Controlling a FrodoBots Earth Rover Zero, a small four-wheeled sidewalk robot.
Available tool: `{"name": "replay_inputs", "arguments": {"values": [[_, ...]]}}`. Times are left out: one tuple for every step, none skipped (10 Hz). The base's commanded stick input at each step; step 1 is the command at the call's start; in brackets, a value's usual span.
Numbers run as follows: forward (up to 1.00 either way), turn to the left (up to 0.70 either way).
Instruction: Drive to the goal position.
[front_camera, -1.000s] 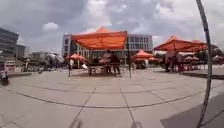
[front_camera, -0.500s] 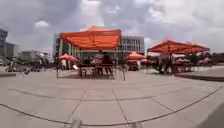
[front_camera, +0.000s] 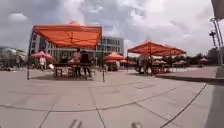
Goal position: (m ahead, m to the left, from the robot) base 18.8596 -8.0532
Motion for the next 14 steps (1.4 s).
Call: {"name": "replay_inputs", "arguments": {"values": [[0.85,-0.01],[0.85,-0.01],[0.85,-0.01],[0.85,-0.23],[0.85,-0.35],[0.85,-0.35],[0.85,-0.35],[0.85,-0.35],[0.85,-0.35],[0.85,-0.35],[0.85,-0.35],[0.85,-0.09],[0.85,-0.04],[0.85,-0.01]]}}
